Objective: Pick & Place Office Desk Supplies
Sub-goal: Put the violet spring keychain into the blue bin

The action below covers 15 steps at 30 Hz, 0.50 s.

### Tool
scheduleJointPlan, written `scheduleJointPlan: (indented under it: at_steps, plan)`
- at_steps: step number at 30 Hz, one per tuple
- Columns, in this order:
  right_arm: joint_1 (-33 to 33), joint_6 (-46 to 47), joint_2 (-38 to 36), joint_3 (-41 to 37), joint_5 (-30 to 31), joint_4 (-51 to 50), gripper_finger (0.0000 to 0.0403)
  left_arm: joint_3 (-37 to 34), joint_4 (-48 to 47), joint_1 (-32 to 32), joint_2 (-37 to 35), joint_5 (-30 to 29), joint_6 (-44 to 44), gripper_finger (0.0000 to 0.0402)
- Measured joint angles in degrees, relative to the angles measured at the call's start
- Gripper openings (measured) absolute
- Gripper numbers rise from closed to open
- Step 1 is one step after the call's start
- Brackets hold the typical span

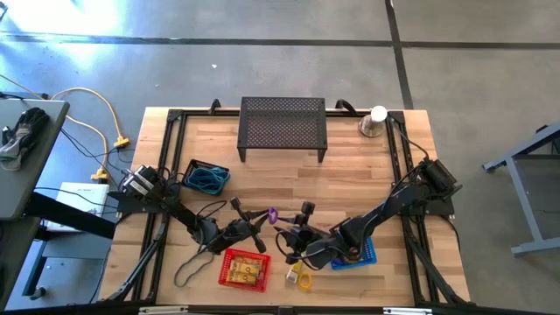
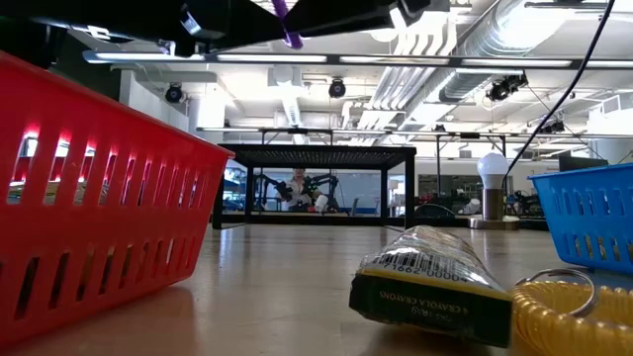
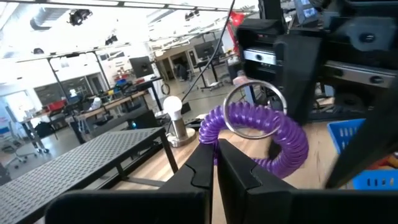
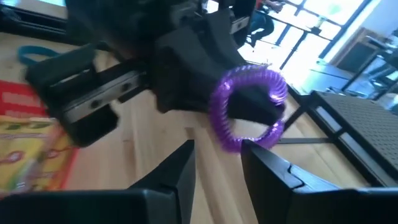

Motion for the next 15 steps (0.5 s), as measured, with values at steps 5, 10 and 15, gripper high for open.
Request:
scheduleJointPlan:
  at_steps: [5,10,15]
  plan:
    - [-1.3,-0.9,0.0,0.0,0.0,0.7,0.0116,0.0,-2.4,0.6,0.0,1.6,-2.2,0.0001]
    - [-1.4,-3.1,0.0,0.0,-3.8,3.7,0.0116,0.0,-4.2,1.4,0.0,1.3,-4.1,0.0001]
    - [-1.4,-3.3,0.0,0.0,-7.5,4.4,0.0116,0.0,-4.2,2.4,0.0,0.3,-4.3,0.0001]
